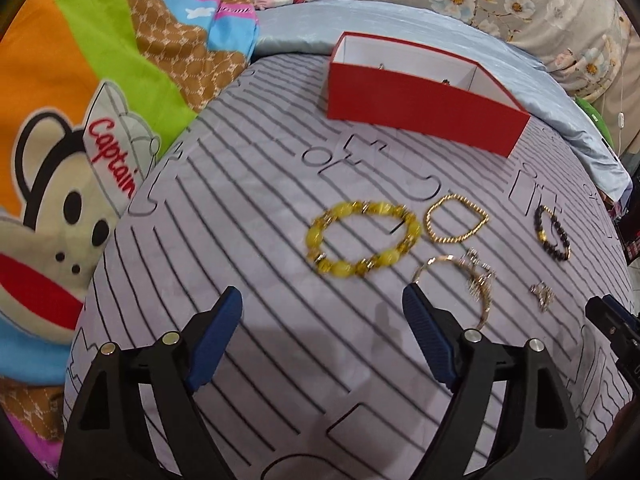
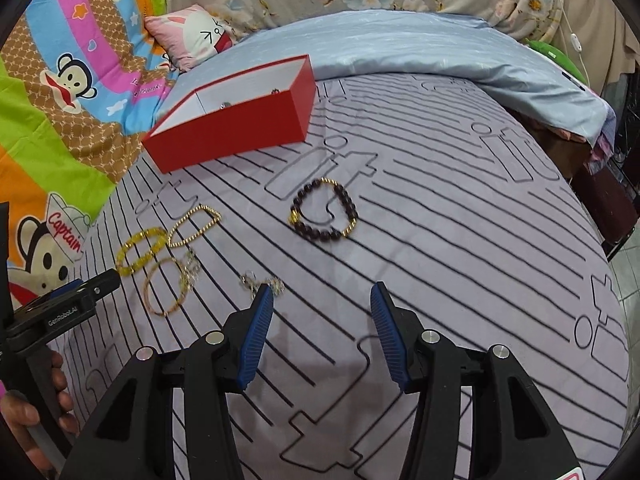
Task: Organize jewelry
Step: 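Move both tools back from the box toward the remaining bracelets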
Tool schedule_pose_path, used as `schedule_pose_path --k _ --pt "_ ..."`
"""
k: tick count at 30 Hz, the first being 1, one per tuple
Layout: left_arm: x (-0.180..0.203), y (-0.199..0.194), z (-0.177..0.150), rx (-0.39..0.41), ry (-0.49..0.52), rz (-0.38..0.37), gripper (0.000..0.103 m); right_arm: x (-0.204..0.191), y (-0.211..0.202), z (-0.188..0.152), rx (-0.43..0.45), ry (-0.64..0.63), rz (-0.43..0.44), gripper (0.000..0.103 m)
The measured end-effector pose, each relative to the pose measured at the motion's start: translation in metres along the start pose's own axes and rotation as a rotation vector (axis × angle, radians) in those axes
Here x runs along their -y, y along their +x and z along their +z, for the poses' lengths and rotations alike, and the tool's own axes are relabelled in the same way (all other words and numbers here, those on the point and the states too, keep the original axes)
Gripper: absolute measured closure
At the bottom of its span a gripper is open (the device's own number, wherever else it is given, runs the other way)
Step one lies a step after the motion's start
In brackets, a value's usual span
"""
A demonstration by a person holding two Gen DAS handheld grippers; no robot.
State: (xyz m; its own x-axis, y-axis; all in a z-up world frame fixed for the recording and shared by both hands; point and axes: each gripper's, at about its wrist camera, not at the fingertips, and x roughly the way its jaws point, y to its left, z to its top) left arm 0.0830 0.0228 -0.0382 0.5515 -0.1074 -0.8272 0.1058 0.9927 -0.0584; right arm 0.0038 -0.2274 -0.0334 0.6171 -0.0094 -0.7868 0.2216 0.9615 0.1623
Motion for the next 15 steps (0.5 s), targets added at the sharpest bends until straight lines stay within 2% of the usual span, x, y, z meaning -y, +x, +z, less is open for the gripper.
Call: schedule_pose_path --k 6,15 --pt "-0.009 0.002 -0.009 -0.01 -0.021 0.002 0.023 0.0 0.004 -0.008 -0.019 0.003 0.006 0.053" --pt "-0.018 0.016 0.019 0.001 -0.066 -0.003 0.024 -0.008 0.005 -0.001 -0.016 -0.012 0.015 0.053"
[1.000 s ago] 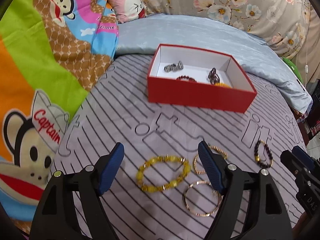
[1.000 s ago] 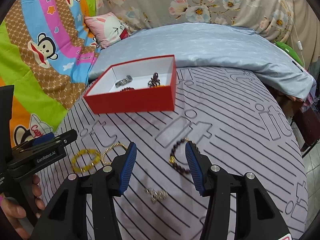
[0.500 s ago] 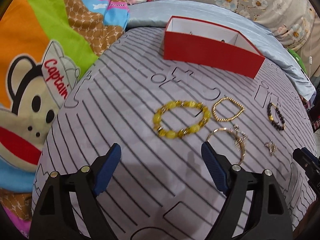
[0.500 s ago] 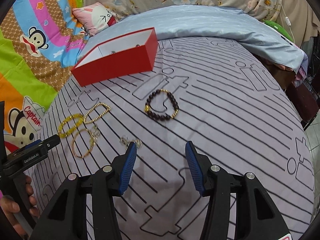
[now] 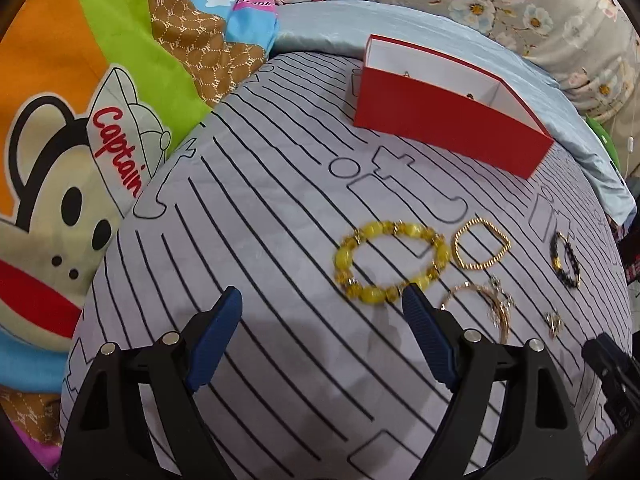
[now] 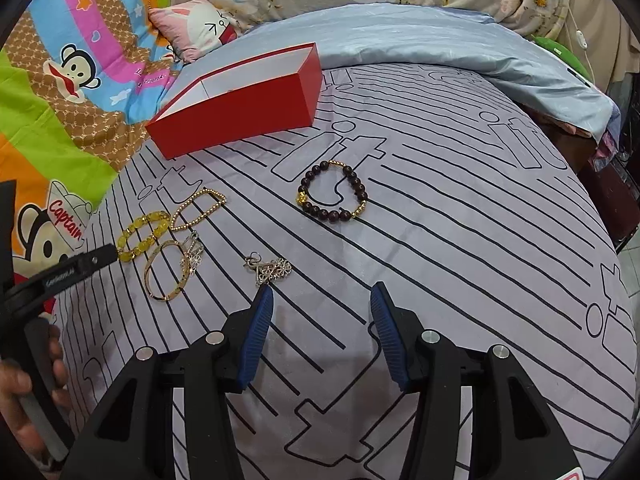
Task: Organize jewelry
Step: 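Move both tools back from the box toward the remaining bracelets, then grasp the yellow bead bracelet with the left tool while the right tool grasps the dark brown bracelet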
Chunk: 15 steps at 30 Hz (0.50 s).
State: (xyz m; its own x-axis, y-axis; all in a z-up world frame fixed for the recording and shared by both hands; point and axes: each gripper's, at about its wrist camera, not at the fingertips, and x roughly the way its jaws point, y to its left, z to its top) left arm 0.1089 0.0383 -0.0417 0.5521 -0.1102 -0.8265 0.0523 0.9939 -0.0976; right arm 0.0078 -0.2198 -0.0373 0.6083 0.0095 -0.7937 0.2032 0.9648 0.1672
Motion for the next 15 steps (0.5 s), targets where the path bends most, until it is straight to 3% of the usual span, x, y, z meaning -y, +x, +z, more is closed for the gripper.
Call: schedule_pose_path --k 2,10,15 --pt "0.001 0.005 0.006 -0.001 0.0 0.0 0.025 0.001 0.002 0.003 -0.002 0.006 0.002 0.053" --pt "0.013 0.025 0.014 -0.012 0.048 0.025 0.048 0.008 0.021 0.024 -0.001 0.005 -0.017 0.053" --pt "0.018 0.026 0.016 -0.005 0.067 -0.003 0.079 0.014 0.037 0.045 0.008 0.02 -0.018 0.058"
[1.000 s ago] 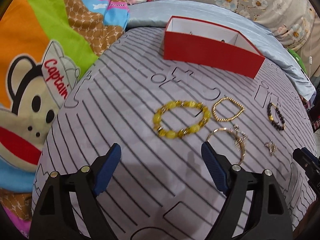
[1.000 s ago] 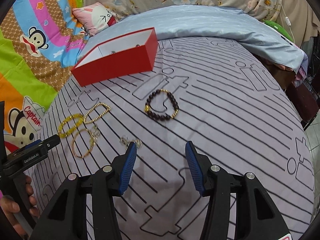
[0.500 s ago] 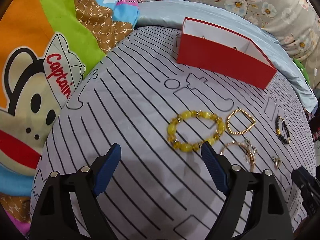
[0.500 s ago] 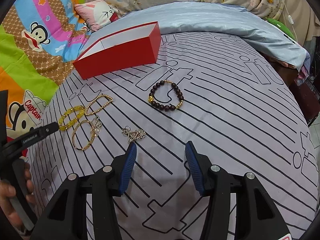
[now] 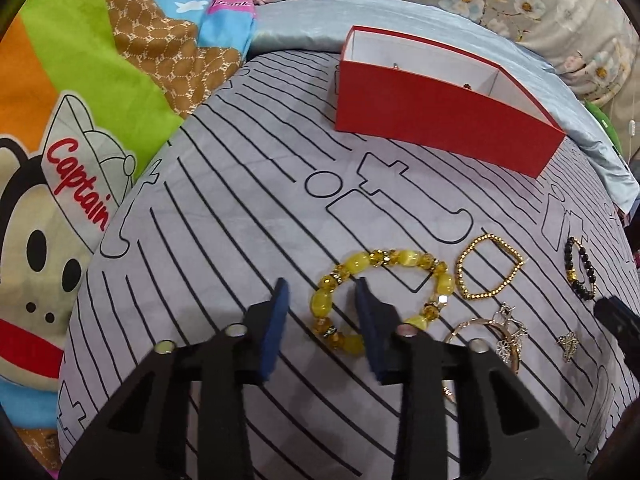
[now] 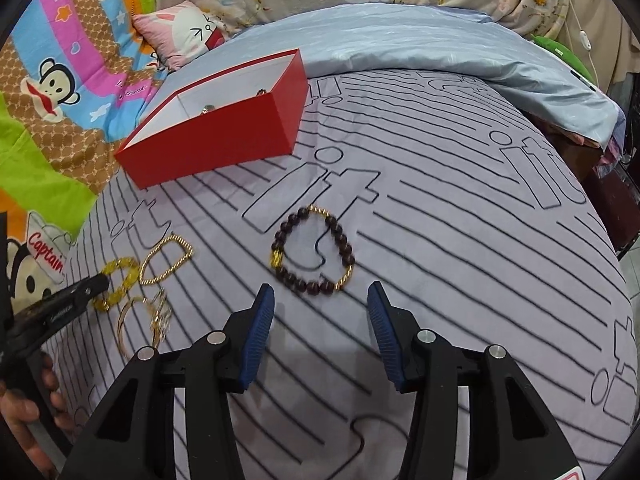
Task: Organize jewelry
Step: 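Grasp the yellow bead bracelet with the left tool while the right tool grasps the dark brown bracelet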
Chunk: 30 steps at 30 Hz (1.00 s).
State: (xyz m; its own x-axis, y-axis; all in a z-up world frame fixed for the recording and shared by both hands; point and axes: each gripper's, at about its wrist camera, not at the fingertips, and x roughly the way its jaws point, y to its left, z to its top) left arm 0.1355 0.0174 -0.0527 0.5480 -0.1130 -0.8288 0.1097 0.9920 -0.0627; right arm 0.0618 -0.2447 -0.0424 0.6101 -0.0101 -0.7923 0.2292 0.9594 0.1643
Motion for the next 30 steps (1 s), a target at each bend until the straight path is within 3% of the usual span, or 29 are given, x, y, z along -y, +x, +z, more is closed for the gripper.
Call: schedule_pose_path --k 5,11,13,30 --pt "0.003 0.001 0.002 -0.005 0.0 -0.027 0.094 0.002 0.014 0.015 -0.002 0.001 -0.007 0.072" --pt "0.007 0.0 0.0 -0.01 0.008 -0.048 0.094 0.003 0.029 0.022 -0.008 -0.015 -0.032 0.083" --pt "0.009 -0.001 0.0 -0.012 0.01 -0.054 0.094 0.001 0.031 0.023 -0.007 -0.03 -0.04 0.095" --pt "0.019 -0.039 0.001 0.019 0.012 -0.137 0.094 -0.013 -0.021 0.014 0.062 -0.011 0.052 0.096"
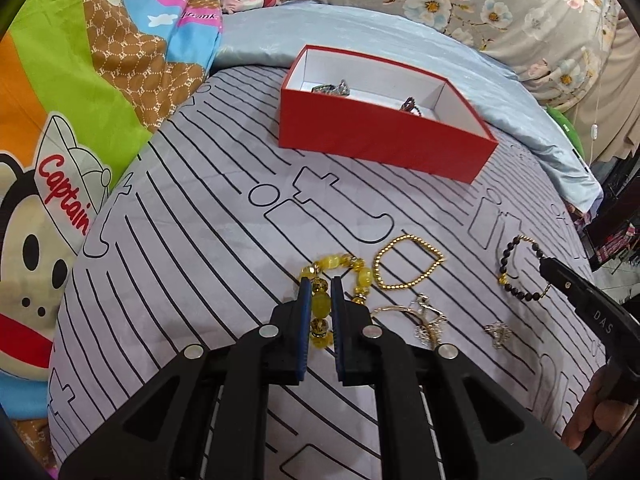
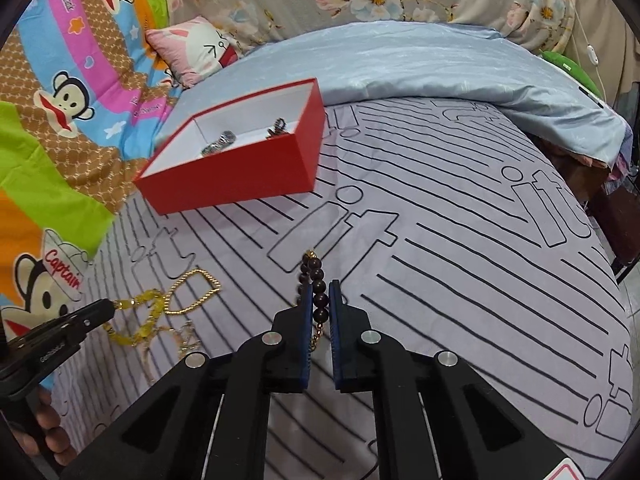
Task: Organize jewelry
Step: 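Grasp the yellow bead bracelet with the left tool while the right tool grasps the dark brown bracelet, then carry the yellow bracelet with the left tool while the right tool carries the brown bracelet into the box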
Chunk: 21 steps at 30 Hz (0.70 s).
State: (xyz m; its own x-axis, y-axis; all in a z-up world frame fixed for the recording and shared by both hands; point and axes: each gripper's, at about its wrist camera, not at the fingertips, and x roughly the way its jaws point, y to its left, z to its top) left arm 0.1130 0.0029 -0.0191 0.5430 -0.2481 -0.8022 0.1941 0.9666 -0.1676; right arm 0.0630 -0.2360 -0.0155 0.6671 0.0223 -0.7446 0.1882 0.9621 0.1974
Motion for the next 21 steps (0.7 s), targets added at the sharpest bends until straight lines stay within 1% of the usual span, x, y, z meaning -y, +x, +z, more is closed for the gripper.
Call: schedule_pose_path --k 14,21 --pt "0.02 -0.05 0.005 0.052 0.042 -0.064 0.094 -0.037 -0.053 -0.001 0.068 -0.056 0.112 0.096" --pt "0.031 -0.066 0.015 0.057 0.066 -0.064 0.094 -0.047 -0.066 0.005 0.092 -0.075 0.137 0.096"
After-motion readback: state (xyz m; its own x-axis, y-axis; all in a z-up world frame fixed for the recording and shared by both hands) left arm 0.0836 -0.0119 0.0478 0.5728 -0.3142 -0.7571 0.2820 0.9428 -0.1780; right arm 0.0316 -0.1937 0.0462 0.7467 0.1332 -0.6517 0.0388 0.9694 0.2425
